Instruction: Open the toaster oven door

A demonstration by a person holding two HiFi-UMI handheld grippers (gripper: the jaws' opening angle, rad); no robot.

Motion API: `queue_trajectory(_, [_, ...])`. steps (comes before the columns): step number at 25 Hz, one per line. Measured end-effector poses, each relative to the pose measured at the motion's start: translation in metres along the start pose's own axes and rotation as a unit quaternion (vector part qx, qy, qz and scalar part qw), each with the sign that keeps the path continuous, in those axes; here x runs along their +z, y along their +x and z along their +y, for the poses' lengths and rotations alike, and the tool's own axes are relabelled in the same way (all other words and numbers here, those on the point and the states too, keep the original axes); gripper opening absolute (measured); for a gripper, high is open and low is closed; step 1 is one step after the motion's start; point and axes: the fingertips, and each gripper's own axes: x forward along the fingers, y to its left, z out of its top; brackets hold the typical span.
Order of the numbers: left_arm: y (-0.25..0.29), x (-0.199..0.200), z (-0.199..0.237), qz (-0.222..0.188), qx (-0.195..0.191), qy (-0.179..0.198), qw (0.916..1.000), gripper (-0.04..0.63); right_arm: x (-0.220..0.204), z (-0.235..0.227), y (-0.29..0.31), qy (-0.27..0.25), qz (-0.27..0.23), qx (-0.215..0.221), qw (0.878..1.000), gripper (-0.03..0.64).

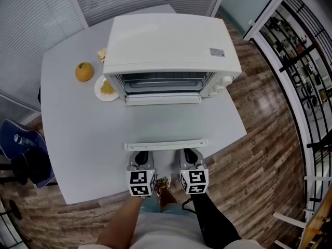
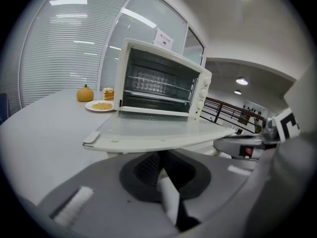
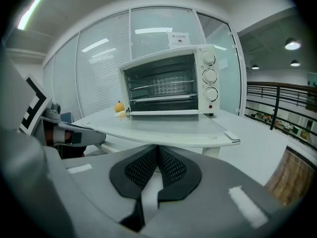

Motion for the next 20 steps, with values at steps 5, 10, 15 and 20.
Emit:
queue_trajectory(5, [-0.001, -0.001, 0.0, 0.004, 0.005, 0.002, 1.0, 0.057, 0.0, 0.001, 0.0, -0.004, 0.005, 0.007, 1.0, 0.002])
queue_trajectory(10, [-0.014, -0.005, -0.002, 0.01, 0.009, 0.011, 0.9999, 0.057, -0.002, 0.0, -0.001, -0.011, 0.013, 0.009, 1.0, 0.003])
queue_trajectory(15, [-0.017, -0.016, -0.005, 0.015, 0.003, 0.023, 0.9996, 0.057, -0.011, 0.001, 0.0, -0.036, 0.037, 0.005, 0.999, 0.003])
queue_trajectory(20, [-0.018, -0.019, -0.003, 0.022, 0.009, 0.025, 0.9994, 0.057, -0.015, 0.001, 0.002, -0.032, 0.056, 0.001, 0.998, 0.002])
